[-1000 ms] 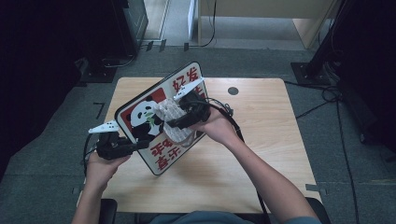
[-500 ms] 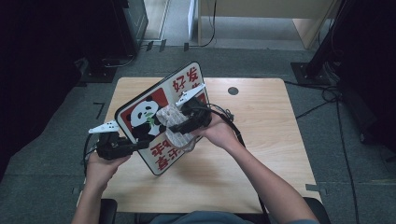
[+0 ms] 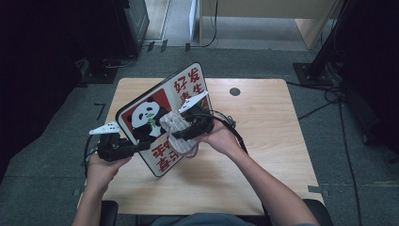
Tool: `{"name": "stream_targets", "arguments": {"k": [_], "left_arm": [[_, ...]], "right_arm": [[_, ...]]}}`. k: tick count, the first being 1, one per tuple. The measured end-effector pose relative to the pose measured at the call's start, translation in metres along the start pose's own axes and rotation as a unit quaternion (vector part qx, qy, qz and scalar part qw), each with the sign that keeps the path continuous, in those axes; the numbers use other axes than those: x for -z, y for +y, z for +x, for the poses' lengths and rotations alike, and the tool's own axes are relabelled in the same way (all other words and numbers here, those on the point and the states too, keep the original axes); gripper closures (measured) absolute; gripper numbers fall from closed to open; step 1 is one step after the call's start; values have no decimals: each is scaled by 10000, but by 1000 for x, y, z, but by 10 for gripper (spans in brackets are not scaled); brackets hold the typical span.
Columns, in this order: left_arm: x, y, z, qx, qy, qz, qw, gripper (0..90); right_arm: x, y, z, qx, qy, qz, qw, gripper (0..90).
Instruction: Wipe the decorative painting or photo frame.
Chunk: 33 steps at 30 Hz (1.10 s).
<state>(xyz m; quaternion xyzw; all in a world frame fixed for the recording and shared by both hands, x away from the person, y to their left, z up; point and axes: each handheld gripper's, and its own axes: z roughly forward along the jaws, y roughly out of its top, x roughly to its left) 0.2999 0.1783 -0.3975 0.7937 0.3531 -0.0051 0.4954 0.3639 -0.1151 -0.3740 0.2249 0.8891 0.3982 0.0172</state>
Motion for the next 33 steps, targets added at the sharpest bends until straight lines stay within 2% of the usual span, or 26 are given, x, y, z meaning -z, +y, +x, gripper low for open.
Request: {"name": "stream_targets", "arguments": {"k": [10, 18, 33], "left_arm": [[0, 0, 0, -9, 9, 1, 10000, 765], [0, 0, 0, -40, 23, 3, 10000, 765], [0, 0, 0, -15, 11, 2, 10000, 765]], "right_arm": [[-8, -12, 0, -56, 57, 98, 9999, 433], [-13, -22, 0, -31, 64, 62, 10000, 432], [-27, -44, 0, -171, 117, 166, 9996, 433]]}}
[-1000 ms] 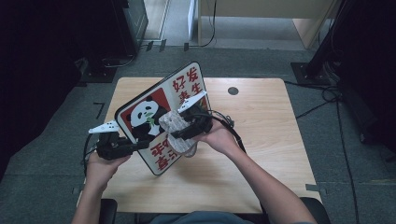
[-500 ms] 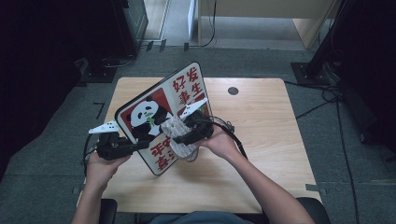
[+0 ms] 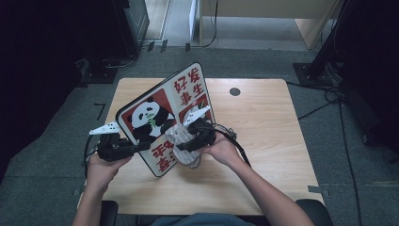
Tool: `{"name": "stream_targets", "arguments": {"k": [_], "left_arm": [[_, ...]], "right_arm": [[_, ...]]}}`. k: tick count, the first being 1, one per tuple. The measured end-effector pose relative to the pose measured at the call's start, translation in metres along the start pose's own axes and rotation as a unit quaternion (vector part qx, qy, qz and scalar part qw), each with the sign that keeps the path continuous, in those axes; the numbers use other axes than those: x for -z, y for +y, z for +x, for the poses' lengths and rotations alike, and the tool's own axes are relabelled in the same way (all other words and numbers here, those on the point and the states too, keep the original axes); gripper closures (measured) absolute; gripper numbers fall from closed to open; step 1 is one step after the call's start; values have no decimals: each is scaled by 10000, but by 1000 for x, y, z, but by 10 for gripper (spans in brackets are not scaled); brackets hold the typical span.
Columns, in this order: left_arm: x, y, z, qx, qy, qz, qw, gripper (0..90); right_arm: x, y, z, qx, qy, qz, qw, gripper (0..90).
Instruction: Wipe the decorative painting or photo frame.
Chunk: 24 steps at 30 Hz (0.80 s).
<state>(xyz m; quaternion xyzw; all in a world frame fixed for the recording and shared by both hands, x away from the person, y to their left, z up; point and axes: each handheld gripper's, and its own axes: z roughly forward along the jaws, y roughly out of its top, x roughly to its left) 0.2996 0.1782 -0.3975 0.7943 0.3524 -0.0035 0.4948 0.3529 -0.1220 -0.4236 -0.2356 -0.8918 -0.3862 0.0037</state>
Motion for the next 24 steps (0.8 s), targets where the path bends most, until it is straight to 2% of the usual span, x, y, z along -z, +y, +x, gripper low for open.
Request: {"name": "stream_targets", "arguments": {"k": [24], "left_arm": [[0, 0, 0, -20, 4, 2, 10000, 765]], "right_arm": [[-25, -30, -3, -166, 101, 449, 9988, 435]]}}
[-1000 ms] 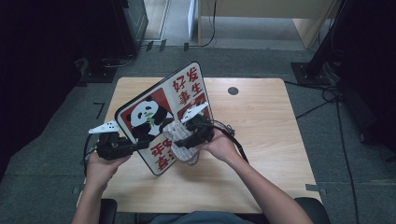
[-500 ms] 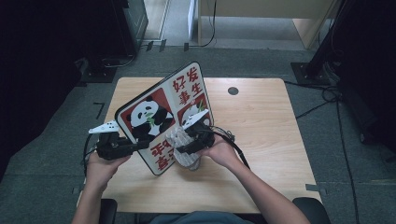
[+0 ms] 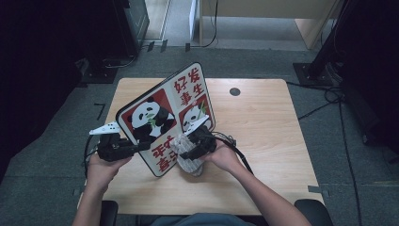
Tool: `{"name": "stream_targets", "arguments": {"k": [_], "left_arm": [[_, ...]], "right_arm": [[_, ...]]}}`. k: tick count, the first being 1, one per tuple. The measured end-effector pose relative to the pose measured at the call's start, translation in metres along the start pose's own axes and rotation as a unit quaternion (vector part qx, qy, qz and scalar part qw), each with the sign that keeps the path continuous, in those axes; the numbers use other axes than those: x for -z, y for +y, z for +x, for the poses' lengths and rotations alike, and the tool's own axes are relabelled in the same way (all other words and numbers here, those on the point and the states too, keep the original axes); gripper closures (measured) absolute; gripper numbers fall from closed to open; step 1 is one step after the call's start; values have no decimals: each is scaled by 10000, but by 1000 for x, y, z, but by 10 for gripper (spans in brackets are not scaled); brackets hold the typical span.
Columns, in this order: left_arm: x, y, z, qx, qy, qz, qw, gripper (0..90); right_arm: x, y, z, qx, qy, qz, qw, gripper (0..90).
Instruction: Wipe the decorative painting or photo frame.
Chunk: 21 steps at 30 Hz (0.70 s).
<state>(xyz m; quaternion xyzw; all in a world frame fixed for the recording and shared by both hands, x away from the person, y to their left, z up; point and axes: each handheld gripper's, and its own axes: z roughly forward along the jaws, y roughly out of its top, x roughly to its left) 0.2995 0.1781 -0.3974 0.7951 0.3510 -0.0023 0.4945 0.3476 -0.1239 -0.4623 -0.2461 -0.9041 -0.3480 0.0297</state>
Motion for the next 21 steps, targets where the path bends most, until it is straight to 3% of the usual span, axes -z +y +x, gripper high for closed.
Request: {"name": "stream_targets", "arguments": {"k": [11, 13, 21], "left_arm": [[0, 0, 0, -2, 0, -5, 10000, 765], [0, 0, 0, 0, 1, -7, 10000, 765], [0, 0, 0, -5, 21, -16, 10000, 767]], "right_arm": [[-11, -8, -1, 31, 40, 293, 9996, 435], [-16, -11, -2, -8, 98, 476, 9988, 435], [-16, -14, -2, -12, 101, 386, 9992, 436]]}}
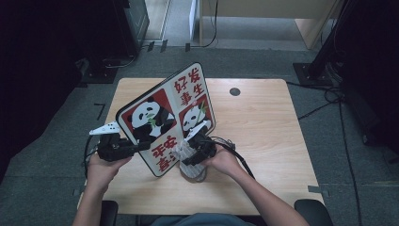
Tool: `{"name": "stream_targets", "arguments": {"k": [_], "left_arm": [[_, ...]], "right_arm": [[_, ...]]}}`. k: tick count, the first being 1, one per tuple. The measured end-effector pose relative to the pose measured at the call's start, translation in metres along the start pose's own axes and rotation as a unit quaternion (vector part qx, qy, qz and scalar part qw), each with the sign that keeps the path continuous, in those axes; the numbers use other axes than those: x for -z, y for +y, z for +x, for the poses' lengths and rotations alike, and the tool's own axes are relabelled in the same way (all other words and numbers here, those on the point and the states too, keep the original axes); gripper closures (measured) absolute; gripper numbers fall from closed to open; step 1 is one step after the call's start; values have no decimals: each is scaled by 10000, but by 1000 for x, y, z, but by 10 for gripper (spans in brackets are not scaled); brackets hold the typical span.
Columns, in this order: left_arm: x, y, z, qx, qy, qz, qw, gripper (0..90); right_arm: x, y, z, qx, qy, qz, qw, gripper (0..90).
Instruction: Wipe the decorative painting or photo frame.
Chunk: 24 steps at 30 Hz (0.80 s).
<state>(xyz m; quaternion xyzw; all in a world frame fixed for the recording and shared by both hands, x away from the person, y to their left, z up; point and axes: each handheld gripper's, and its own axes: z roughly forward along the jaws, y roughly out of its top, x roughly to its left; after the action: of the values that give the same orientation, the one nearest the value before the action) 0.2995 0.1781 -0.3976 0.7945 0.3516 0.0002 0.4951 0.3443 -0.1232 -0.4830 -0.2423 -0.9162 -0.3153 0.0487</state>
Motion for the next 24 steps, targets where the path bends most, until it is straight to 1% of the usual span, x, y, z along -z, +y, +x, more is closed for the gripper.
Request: {"name": "stream_targets", "arguments": {"k": [7, 9, 11, 12, 13, 15, 16, 17, 18, 19, 20, 22, 23, 24], "left_arm": [[0, 0, 0, -1, 9, -12, 10000, 767], [0, 0, 0, 2, 8, -14, 10000, 767], [0, 0, 1, 6, -4, -12, 10000, 767], [0, 0, 1, 29, -40, -15, 10000, 763], [0, 0, 1, 29, -40, -15, 10000, 762], [0, 0, 1, 25, -36, -13, 10000, 762], [0, 0, 1, 29, -41, -16, 10000, 762], [0, 0, 1, 39, -43, -21, 10000, 762], [0, 0, 1, 39, -42, -21, 10000, 762], [0, 0, 1, 39, -42, -21, 10000, 762], [0, 0, 1, 42, -43, -23, 10000, 762], [0, 0, 1, 44, -51, -25, 10000, 758], [0, 0, 2, 49, -47, -25, 10000, 757], [0, 0, 2, 49, -53, -24, 10000, 750]], "right_arm": [[6, 1, 0, 19, 8, -43, 10000, 438], [11, 4, 2, 7, 14, -141, 9999, 440], [14, 5, 2, -14, 22, -165, 9999, 440], [19, 9, 3, -24, 53, -249, 9997, 440], [19, 9, 3, -24, 53, -249, 9997, 440], [25, 15, 5, 20, 56, -363, 9993, 440], [34, 22, 9, 72, 32, -447, 9990, 439], [34, 22, 9, 72, 32, -447, 9990, 439], [41, 29, 12, 66, 42, -523, 9986, 440], [41, 29, 12, 66, 42, -523, 9986, 440], [45, 33, 13, 110, 41, -586, 9982, 440], [53, 42, 16, 124, 24, -624, 9980, 440], [57, 46, 17, 155, 24, -656, 9977, 440], [65, 55, 20, 228, -9, -726, 9971, 440]]}}
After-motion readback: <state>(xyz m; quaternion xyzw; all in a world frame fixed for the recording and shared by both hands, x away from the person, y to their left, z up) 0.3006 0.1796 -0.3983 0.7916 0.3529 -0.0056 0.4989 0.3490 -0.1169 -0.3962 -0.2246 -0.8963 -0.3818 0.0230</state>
